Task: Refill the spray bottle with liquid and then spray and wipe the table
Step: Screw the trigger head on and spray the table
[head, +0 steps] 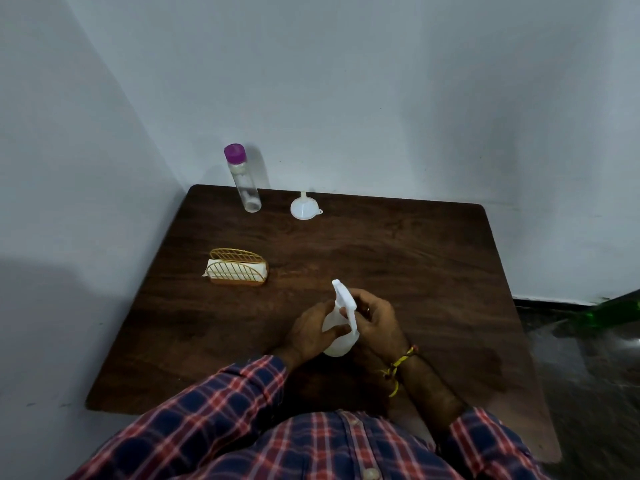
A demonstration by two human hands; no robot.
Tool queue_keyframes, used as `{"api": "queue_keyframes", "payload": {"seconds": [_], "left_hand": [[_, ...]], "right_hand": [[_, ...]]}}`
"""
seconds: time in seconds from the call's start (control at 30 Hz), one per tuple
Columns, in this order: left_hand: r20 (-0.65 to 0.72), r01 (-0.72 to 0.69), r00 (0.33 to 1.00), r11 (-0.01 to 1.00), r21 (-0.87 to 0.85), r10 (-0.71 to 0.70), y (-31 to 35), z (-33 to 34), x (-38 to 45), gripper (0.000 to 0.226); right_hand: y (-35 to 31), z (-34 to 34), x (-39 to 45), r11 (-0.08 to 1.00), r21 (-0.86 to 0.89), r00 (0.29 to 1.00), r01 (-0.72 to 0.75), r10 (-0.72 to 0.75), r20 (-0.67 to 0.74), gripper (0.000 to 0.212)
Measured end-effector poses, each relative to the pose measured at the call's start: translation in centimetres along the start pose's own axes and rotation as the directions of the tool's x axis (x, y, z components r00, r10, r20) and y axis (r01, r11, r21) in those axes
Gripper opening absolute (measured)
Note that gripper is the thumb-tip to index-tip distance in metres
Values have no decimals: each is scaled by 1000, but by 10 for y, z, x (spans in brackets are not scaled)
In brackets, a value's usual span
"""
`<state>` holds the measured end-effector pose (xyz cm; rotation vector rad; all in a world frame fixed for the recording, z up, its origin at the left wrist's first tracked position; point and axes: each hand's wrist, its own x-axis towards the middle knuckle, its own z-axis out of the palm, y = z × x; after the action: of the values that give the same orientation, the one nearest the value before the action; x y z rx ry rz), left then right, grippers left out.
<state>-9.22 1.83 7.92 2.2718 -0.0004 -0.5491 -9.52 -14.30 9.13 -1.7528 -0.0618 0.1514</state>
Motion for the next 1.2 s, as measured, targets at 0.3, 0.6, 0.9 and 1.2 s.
{"api": "queue_keyframes", "payload": {"seconds": [0.3, 0.6, 0.9, 1.2], "left_hand": [[-34, -6, 999, 995, -101, 2, -4, 3, -6, 61], [-72, -35, 997, 993, -108, 27, -5, 4, -9, 53], [37, -43, 998, 996, -72, 46, -1, -5, -7, 55], [24, -49, 999, 999, 19, 49, 4, -7, -9, 55]], "right_hand": [[-3, 5, -6, 986, -153, 993, 72, -85, -77, 26], [4, 6, -11, 995, -88, 999, 43, -42, 19, 22], [1, -20, 23, 988, -118, 934, 101, -53, 352, 33], [5, -18, 9, 993, -62, 976, 101, -87, 198, 23]]}}
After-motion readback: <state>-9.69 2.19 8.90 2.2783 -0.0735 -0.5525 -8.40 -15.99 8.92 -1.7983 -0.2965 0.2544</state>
